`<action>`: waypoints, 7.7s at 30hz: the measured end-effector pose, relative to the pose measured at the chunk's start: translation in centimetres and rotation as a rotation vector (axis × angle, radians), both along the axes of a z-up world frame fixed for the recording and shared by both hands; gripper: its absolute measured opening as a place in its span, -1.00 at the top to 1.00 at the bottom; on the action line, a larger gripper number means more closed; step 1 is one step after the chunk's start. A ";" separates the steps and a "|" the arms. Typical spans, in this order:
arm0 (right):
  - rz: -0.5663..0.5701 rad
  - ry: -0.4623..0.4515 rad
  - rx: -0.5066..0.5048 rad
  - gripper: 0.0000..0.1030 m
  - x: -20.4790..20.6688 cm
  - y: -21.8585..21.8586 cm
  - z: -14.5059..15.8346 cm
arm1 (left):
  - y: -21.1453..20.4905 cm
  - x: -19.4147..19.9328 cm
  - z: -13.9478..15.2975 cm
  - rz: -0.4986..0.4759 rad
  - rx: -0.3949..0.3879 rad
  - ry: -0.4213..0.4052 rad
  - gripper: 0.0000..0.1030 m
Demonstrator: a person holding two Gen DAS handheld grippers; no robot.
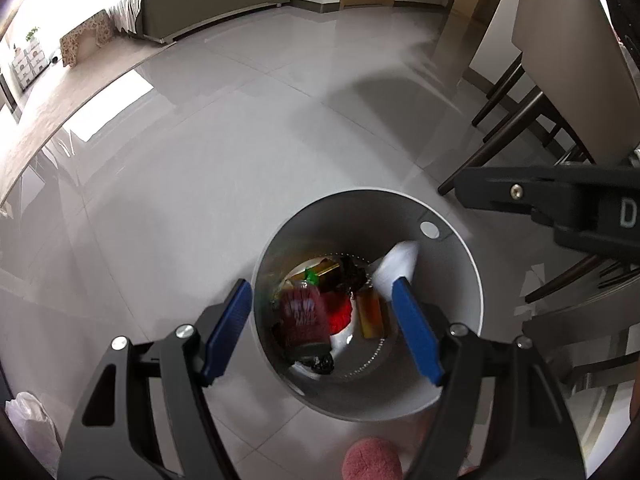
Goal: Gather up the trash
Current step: 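Open the left tool dropping the red can while the right tool drops the paper, then move both open tools back over the table toward the blue packet, then grasp the blue plastic packet with the right tool while the left tool grasps the white plastic bag, then carry the blue packet and white bag with both tools over the metal bin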
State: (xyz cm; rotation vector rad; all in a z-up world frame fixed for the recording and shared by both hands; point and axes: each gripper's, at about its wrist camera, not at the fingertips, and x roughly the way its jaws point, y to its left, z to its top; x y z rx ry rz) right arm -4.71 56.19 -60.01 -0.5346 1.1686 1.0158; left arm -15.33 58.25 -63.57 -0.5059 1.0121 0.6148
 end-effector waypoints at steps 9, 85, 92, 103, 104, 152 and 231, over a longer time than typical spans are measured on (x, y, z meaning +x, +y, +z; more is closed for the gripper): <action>0.000 -0.021 0.016 0.35 -0.4 0.8 4.0 | 0.5 -1.0 3.5 0.007 0.005 0.027 -0.41; -0.715 -0.236 0.078 0.01 33.4 -68.5 34.4 | -56.7 36.0 39.3 -0.708 0.070 -0.125 -0.42; -0.650 -0.267 0.052 -0.26 33.9 -67.7 32.5 | -57.3 37.2 37.7 -0.649 0.063 -0.096 -0.41; -0.610 -0.261 0.051 -0.23 34.9 -67.5 32.8 | -57.1 37.9 38.4 -0.623 0.074 -0.105 -0.41; -0.613 -0.257 0.055 -0.23 35.0 -67.6 32.9 | -57.1 37.9 38.6 -0.621 0.077 -0.107 -0.41; -0.659 -0.408 0.155 -0.23 37.8 -68.7 44.1 | -54.8 42.8 47.1 -0.637 0.152 -0.332 0.52; 0.140 -0.171 0.228 -0.23 -4.3 -13.3 34.4 | -8.3 -7.0 37.6 0.242 0.171 -0.179 0.77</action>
